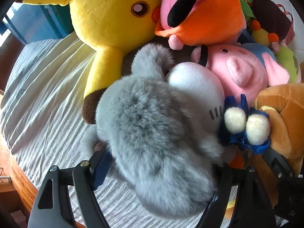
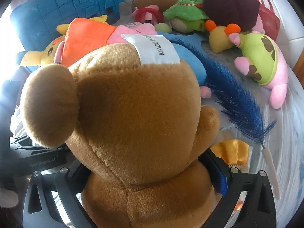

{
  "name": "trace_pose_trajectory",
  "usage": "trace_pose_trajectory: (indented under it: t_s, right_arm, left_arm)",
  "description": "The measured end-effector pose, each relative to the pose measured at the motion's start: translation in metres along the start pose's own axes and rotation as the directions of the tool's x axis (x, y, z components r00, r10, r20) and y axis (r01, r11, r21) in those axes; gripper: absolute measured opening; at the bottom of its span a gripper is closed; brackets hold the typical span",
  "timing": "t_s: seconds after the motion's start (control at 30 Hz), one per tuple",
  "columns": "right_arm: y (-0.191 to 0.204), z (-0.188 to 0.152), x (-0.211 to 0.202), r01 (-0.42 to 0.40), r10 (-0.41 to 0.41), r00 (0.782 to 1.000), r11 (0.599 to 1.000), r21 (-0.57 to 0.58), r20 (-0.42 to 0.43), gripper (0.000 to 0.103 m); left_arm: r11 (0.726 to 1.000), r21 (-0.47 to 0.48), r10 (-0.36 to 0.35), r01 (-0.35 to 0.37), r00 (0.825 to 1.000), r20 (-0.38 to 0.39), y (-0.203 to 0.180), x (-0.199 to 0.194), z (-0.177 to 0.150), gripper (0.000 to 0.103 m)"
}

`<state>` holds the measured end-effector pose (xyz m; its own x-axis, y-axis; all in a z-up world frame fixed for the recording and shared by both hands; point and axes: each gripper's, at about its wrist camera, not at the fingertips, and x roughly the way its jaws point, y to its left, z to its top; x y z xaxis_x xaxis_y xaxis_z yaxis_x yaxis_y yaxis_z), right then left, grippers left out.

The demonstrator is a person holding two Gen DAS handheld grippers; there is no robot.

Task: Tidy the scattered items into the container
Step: 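Lower both tools onto the grey elephant and brown bear plushes, then close the left tool on the grey elephant while the right tool grips the brown bear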

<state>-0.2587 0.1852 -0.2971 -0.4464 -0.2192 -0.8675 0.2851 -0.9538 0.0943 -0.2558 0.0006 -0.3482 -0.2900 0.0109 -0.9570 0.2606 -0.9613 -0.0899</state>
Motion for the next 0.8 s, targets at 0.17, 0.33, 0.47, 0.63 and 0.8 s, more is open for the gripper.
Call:
trace_pose_trajectory:
  t_s: [0.17, 0.33, 0.47, 0.63, 0.8]
  right_arm:
    - [0.000, 0.001, 0.004, -0.003, 0.003, 1.000, 1.000, 0.000, -0.005, 0.103]
    - [-0.001, 0.002, 0.008, -0.010, 0.010, 1.000, 1.000, -0.002, -0.004, 0.103]
    - [0.001, 0.003, 0.011, -0.003, 0.003, 1.000, 1.000, -0.005, -0.001, 0.103]
    - [0.011, -0.001, 0.002, 0.033, -0.032, 0.999, 0.999, -0.030, 0.013, 0.099]
    - [0.014, 0.000, -0.024, 0.020, -0.018, 0.998, 1.000, -0.020, 0.068, 0.096]
  left_arm:
    - [1.000, 0.005, 0.000, 0.000, 1.000, -0.007, -0.002, 0.003, 0.002, 0.078]
    - [1.000, 0.019, 0.003, -0.003, 1.000, 0.011, -0.003, 0.005, 0.004, 0.078]
    - [0.999, 0.039, -0.001, 0.000, 0.999, 0.033, -0.005, 0.000, 0.002, 0.074]
    - [0.998, 0.064, -0.017, 0.013, 0.998, 0.061, -0.003, -0.023, -0.003, 0.063]
    - [0.996, 0.084, -0.040, 0.028, 0.990, 0.135, 0.003, -0.061, 0.003, 0.061]
